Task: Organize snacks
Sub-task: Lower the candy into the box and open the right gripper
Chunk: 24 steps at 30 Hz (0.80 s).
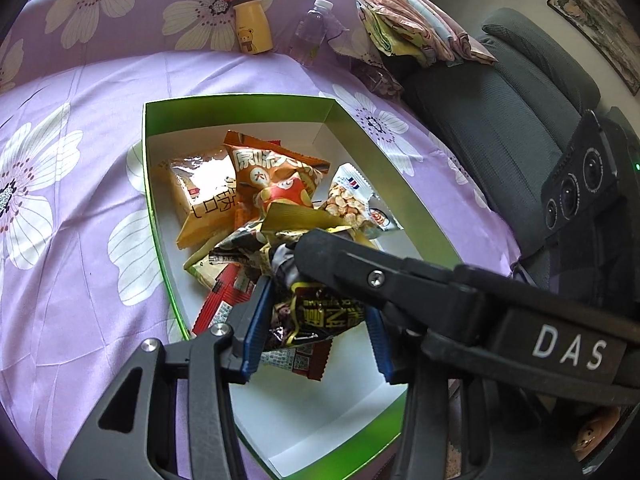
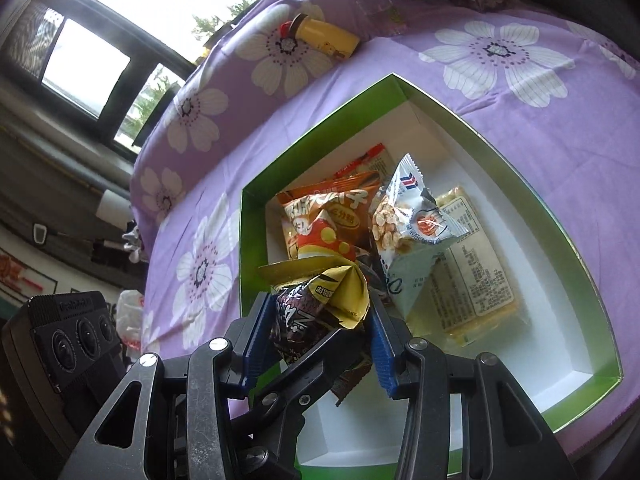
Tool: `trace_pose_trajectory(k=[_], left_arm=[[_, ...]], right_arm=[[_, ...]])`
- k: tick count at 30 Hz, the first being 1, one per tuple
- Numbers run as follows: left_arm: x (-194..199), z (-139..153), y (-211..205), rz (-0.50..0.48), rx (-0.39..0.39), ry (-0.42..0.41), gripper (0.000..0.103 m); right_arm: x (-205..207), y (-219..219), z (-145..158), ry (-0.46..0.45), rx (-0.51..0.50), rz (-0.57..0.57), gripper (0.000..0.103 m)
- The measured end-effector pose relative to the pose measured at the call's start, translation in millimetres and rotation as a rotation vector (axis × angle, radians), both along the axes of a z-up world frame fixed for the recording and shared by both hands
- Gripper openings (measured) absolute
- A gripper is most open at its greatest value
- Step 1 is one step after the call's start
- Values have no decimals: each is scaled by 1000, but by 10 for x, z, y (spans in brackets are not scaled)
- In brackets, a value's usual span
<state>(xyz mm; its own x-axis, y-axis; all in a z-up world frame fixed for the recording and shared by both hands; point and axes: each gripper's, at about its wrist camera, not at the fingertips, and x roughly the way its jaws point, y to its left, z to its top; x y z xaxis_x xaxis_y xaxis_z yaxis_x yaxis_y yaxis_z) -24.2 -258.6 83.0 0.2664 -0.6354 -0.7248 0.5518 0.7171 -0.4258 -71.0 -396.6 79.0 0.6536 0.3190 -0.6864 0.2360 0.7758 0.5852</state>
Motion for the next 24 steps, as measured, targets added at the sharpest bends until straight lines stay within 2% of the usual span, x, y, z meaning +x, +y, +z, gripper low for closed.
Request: trace_pose_trajectory(k=[2,7,9,11,12,14,16,18,20,24], left_arm=[[-2,0,1,0,5,1,46],[-10,29,47,-15,-1,20,55],[-32,63,90,-7,3,10,65],[-56,114,142,-1,2,-11,70],[-60,140,168,4,6,-19,78],[-73,198,231,19,-2,-36,84],[-80,244,292,42,5,-48,91],[-86,284,369,67,5,-63,99],[-93,316,437,94,12,-83,103],[-88,351,551,131,22,-103,103]], right_arm=[[4,4,-2,3,-5,0,48],[-16,21,41,15,-65,-37,60],[-44,32,85,12,-105,-61,63],[-72,46,133,3,-130,-73,66],[-81,42,154,-4,-140,-76,67],[-115,48,207,-18,-157,-89,70],[-157,53,269,-40,-174,-108,79],[-195,66,335,-64,-192,-125,81],[-220,100,394,-84,-215,-129,81],[-236,168,468,-103,-271,-140,85]])
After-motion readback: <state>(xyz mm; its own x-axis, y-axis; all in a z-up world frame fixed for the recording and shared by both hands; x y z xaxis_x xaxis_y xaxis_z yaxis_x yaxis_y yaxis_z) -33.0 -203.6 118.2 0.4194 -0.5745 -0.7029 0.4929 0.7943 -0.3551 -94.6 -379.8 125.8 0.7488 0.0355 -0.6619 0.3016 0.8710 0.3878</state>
